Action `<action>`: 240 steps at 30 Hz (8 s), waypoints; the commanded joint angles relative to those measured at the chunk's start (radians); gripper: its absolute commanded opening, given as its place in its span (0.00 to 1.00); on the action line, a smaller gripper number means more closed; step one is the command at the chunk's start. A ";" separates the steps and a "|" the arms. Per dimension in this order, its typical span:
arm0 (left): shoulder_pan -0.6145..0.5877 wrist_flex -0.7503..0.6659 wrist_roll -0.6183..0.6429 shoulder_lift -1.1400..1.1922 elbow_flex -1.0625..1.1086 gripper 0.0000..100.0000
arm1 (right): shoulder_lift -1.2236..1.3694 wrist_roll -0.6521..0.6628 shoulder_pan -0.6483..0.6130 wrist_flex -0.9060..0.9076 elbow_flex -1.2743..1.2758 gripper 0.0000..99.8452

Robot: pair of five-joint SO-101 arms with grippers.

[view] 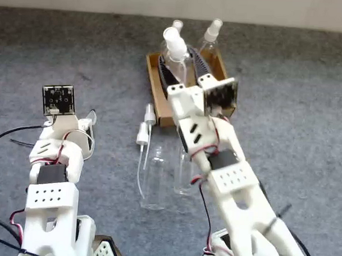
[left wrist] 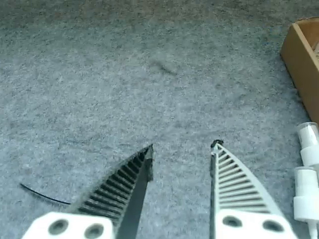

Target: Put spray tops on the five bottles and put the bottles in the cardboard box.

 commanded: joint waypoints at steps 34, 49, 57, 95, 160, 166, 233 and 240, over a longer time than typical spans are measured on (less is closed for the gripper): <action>0.058 -0.048 0.009 0.005 0.019 0.18 | 0.866 -0.025 0.050 -0.446 -0.349 0.00; 0.059 -0.048 0.009 0.005 0.021 0.18 | 0.878 -0.025 0.048 -0.492 -0.377 0.00; 0.076 -0.048 0.011 0.005 0.022 0.18 | 0.970 0.087 0.035 -0.495 -0.476 0.00; 0.107 -0.048 0.009 0.005 0.036 0.18 | 1.107 0.163 0.022 -0.489 -0.562 0.17; 0.108 -0.048 0.009 0.005 0.036 0.18 | 0.526 0.115 0.028 0.116 -0.536 0.34; 0.107 -0.048 0.009 0.005 0.036 0.18 | 0.323 0.110 0.027 0.446 -0.530 0.34; 0.101 -0.048 0.009 -0.002 0.051 0.18 | -0.108 0.110 -0.099 1.311 -0.150 0.34; 0.101 -0.048 0.009 -0.002 0.053 0.18 | -0.111 0.110 -0.099 1.310 -0.120 0.34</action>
